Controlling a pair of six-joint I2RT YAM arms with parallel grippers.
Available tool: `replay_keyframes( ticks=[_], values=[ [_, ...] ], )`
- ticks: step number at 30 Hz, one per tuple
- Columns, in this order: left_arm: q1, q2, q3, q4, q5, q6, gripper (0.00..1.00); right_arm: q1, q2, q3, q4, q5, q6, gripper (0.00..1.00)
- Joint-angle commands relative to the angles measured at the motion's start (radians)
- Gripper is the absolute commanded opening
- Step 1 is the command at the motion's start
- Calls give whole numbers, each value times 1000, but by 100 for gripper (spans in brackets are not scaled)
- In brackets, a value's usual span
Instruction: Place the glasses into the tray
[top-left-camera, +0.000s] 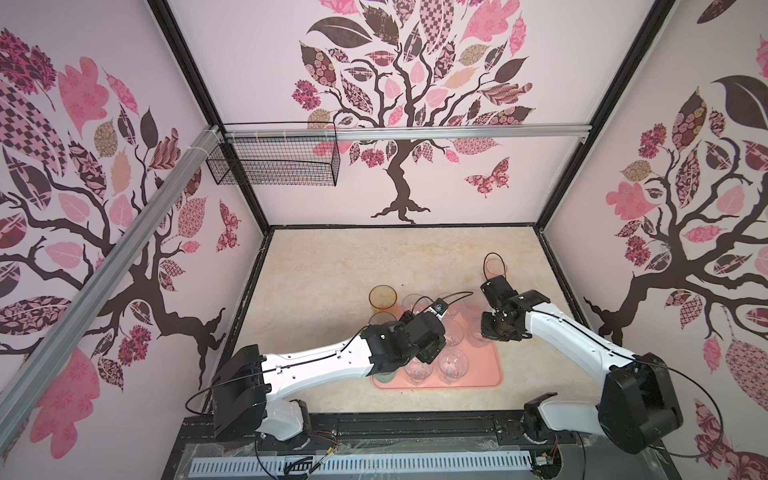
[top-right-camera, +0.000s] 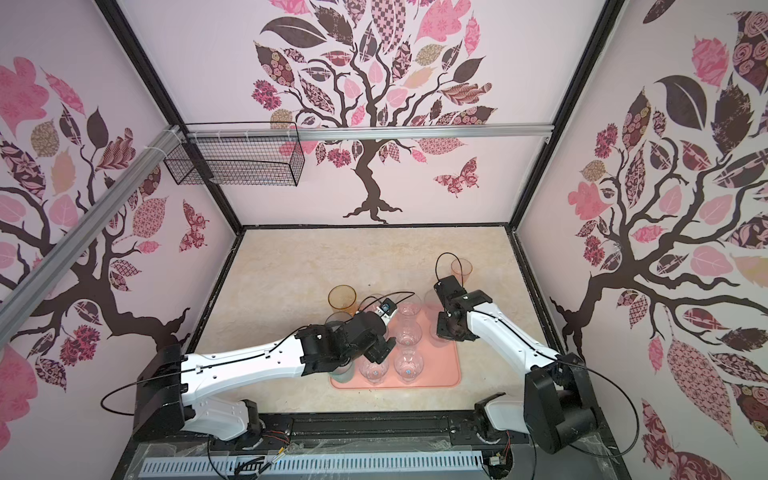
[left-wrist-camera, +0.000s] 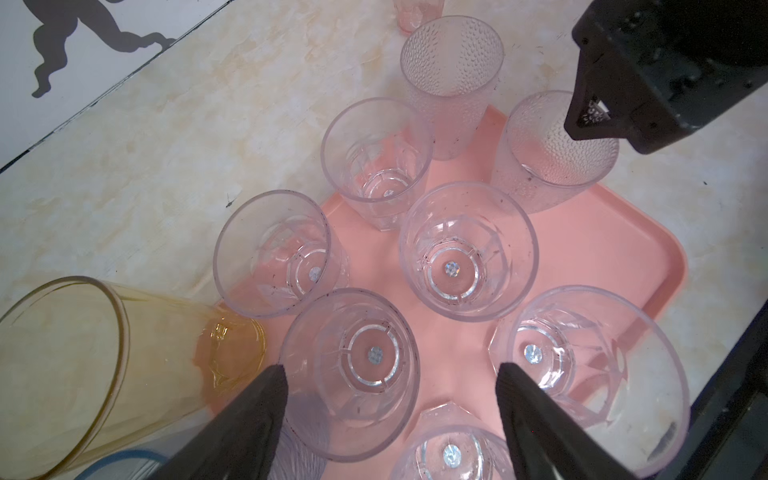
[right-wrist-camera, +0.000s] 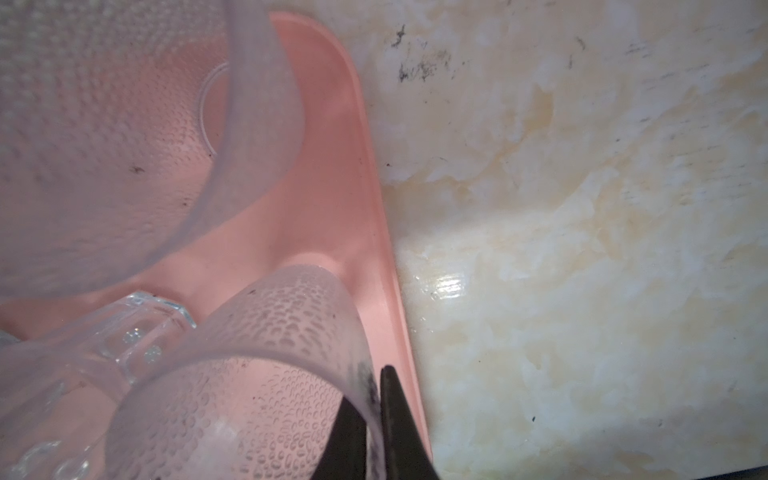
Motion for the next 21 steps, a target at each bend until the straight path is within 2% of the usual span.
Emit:
replay_keyframes(
  ticks=[1, 21],
  values=[
    [-2, -1, -22, 17, -12, -10, 83, 6, 25, 27, -8, 2, -2, 6],
    [-2, -1, -27, 20, -12, -10, 83, 6, 59, 45, 18, -6, 1, 10]
  ],
)
